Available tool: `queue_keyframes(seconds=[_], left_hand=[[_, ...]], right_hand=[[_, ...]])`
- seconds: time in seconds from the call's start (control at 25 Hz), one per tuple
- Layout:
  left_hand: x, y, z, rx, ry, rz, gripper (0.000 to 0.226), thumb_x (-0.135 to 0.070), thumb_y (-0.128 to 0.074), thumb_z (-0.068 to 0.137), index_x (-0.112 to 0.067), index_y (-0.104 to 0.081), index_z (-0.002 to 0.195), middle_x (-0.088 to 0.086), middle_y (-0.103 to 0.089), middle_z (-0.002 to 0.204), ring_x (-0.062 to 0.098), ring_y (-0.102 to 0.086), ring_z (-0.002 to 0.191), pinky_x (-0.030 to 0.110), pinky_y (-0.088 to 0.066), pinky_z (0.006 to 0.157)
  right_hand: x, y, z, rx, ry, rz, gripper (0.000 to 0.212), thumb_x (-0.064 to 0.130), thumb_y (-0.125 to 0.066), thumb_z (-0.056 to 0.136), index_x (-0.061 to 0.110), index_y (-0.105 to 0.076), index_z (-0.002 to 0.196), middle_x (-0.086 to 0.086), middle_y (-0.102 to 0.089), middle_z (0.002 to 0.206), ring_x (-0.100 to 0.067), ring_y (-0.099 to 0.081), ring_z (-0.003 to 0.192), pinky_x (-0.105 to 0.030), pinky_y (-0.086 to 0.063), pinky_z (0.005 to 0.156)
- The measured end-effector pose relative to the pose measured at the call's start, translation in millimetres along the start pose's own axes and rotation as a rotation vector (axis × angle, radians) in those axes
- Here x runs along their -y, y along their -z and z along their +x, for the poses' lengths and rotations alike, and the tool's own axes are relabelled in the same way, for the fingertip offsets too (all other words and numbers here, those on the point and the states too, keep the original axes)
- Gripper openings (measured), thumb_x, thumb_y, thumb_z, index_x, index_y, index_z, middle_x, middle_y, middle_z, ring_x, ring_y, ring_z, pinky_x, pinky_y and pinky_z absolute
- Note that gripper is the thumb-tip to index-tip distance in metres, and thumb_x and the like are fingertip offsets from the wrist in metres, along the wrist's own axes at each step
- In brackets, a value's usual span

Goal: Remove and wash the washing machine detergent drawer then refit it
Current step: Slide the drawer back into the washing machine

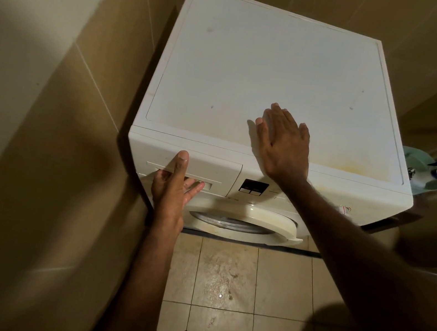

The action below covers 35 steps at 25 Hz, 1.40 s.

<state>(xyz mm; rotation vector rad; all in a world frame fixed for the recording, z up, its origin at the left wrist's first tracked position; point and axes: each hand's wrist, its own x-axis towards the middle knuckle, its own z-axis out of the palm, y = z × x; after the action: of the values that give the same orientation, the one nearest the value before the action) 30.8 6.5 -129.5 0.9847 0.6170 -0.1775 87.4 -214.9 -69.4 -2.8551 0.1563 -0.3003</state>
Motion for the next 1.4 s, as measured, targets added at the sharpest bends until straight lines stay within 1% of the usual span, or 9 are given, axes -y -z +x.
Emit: queue_keyframes(seconds=[0.2, 0.36, 0.52, 0.6, 0.72, 0.92, 1.04, 1.28, 1.4], left_hand=[[-0.8, 0.8, -0.6, 0.04, 0.0, 0.003, 0.051, -0.049, -0.082, 0.075, -0.025, -0.064, 0.116, -0.006, -0.067, 0.121, 0.022, -0.068, 0.105, 0.039, -0.065, 0.082], [0.6, 2.4, 0.3, 0.068, 0.0, -0.004, 0.055, -0.051, -0.081, 0.073, -0.026, -0.064, 0.119, 0.008, -0.064, 0.139, 0.033, -0.064, 0.122, 0.046, -0.064, 0.089], [0.5, -0.4, 0.3, 0.066, -0.028, -0.002, 0.054, -0.051, -0.08, 0.075, -0.025, -0.065, 0.12, 0.008, -0.068, 0.135, 0.034, -0.066, 0.124, 0.049, -0.063, 0.091], [0.9, 1.8, -1.8, 0.062, -0.056, -0.008, 0.057, -0.049, -0.08, 0.076, -0.024, -0.064, 0.125, 0.007, -0.071, 0.131, 0.034, -0.069, 0.121, 0.048, -0.064, 0.089], [11.5, 19.5, -21.3, 0.054, -0.078, -0.021, 0.075, -0.048, -0.082, 0.077, -0.023, -0.055, 0.142, 0.01, -0.07, 0.135, 0.031, -0.071, 0.119, 0.052, -0.062, 0.09], [37.4, 69.1, -80.2, -0.008, -0.043, 0.006, 0.056, -0.054, -0.082, 0.077, -0.032, -0.063, 0.125, 0.008, -0.071, 0.131, 0.031, -0.072, 0.117, 0.047, -0.064, 0.087], [44.2, 88.1, -103.0, -0.01, -0.01, 0.048, 0.049, -0.057, -0.078, 0.078, -0.034, -0.065, 0.119, -0.002, -0.073, 0.124, 0.029, -0.071, 0.117, 0.041, -0.064, 0.083], [43.5, 90.2, -99.5, 0.011, -0.012, 0.065, 0.039, -0.052, -0.071, 0.079, -0.036, -0.064, 0.113, -0.002, -0.067, 0.127, 0.028, -0.072, 0.116, 0.042, -0.063, 0.086], [43.0, 84.8, -87.2, 0.009, -0.024, 0.032, 0.047, -0.049, -0.075, 0.079, -0.031, -0.063, 0.122, 0.007, -0.068, 0.132, 0.029, -0.073, 0.114, 0.044, -0.064, 0.085]], right_hand=[[-0.6, -0.1, 0.6, -0.009, -0.002, -0.007, 0.06, 0.049, -0.024, 0.109, 0.013, -0.052, 0.147, -0.004, -0.045, 0.163, -0.021, -0.037, 0.152, -0.054, -0.027, 0.12], [-0.6, -0.5, 0.4, -0.012, 0.0, -0.013, 0.059, 0.049, -0.025, 0.11, 0.013, -0.052, 0.147, -0.003, -0.045, 0.162, -0.021, -0.037, 0.151, -0.054, -0.027, 0.121], [-0.5, 0.0, 0.6, 0.007, -0.01, -0.011, 0.06, 0.05, -0.025, 0.11, 0.013, -0.05, 0.15, -0.003, -0.043, 0.164, -0.02, -0.035, 0.153, -0.054, -0.025, 0.123], [0.0, -0.1, 0.3, 0.01, -0.012, -0.006, 0.061, 0.051, -0.025, 0.11, 0.013, -0.049, 0.151, -0.002, -0.042, 0.164, -0.02, -0.035, 0.153, -0.054, -0.023, 0.124], [0.1, -0.3, 0.3, 0.008, -0.015, 0.011, 0.063, 0.052, -0.025, 0.11, 0.013, -0.048, 0.152, -0.003, -0.043, 0.164, -0.021, -0.034, 0.154, -0.054, -0.022, 0.124], [1.2, 0.8, -0.8, 0.002, 0.001, 0.015, 0.065, 0.052, -0.023, 0.11, 0.011, -0.046, 0.154, -0.006, -0.043, 0.163, -0.023, -0.036, 0.153, -0.056, -0.024, 0.124], [0.5, 2.8, -1.4, 0.005, 0.007, 0.019, 0.063, 0.051, -0.024, 0.11, 0.01, -0.045, 0.154, -0.006, -0.044, 0.163, -0.023, -0.037, 0.152, -0.056, -0.025, 0.123], [0.8, 3.7, -2.0, 0.022, 0.006, 0.003, 0.062, 0.05, -0.022, 0.111, 0.011, -0.046, 0.152, -0.004, -0.042, 0.164, -0.021, -0.034, 0.153, -0.056, -0.025, 0.122], [0.9, 3.3, -1.6, 0.025, 0.003, 0.009, 0.062, 0.05, -0.022, 0.11, 0.012, -0.046, 0.152, -0.003, -0.042, 0.164, -0.02, -0.034, 0.153, -0.055, -0.025, 0.123]])
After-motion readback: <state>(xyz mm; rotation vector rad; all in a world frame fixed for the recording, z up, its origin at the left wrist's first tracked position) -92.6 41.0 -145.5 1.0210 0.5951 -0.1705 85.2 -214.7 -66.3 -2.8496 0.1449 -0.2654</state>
